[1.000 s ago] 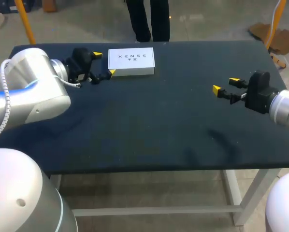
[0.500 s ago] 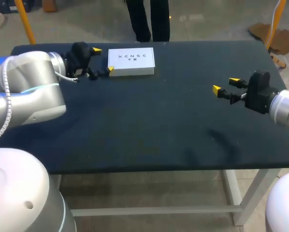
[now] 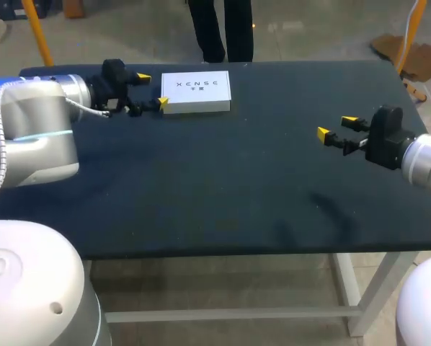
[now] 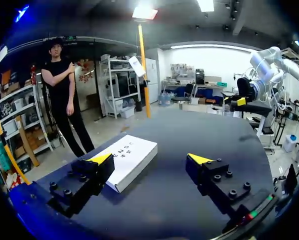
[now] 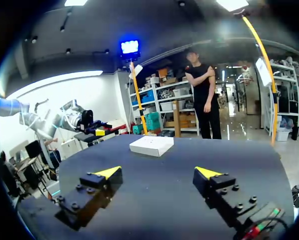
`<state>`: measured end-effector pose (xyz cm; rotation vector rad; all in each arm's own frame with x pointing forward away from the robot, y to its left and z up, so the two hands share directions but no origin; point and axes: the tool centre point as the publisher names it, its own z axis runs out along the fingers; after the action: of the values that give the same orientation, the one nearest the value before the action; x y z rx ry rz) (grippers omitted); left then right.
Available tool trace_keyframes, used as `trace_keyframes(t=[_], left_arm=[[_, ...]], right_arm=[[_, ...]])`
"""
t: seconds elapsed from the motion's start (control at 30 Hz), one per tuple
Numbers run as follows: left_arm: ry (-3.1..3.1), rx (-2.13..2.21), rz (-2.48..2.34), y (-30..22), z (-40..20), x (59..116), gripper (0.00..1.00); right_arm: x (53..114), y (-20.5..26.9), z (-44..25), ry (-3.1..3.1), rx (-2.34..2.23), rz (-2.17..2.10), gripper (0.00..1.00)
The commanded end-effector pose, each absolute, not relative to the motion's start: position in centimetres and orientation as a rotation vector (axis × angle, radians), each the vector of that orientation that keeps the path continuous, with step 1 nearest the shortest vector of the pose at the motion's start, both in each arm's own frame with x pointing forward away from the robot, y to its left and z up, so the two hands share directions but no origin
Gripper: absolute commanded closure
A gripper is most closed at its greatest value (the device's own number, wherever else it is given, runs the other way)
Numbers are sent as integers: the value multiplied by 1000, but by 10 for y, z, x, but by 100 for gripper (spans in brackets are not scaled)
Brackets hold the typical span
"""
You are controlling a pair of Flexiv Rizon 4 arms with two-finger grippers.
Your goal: Assemble the packaging by folding the flat box into shape, placing the metal phone stand inside, and closing the box properly
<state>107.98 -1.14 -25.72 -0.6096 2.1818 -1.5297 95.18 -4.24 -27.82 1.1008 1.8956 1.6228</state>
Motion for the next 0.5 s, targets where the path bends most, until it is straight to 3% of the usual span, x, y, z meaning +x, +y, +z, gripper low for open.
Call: trace_keyframes(t=[0.03, 0.5], left_arm=[[2216, -664, -1819, -1, -254, 1069, 0], [2157, -762, -1759, -15, -232, 1035, 0]], right_arm=[[951, -42, -279, 1888, 1097, 1627, 0], [951, -42, -279, 1888, 1097, 1627, 0]])
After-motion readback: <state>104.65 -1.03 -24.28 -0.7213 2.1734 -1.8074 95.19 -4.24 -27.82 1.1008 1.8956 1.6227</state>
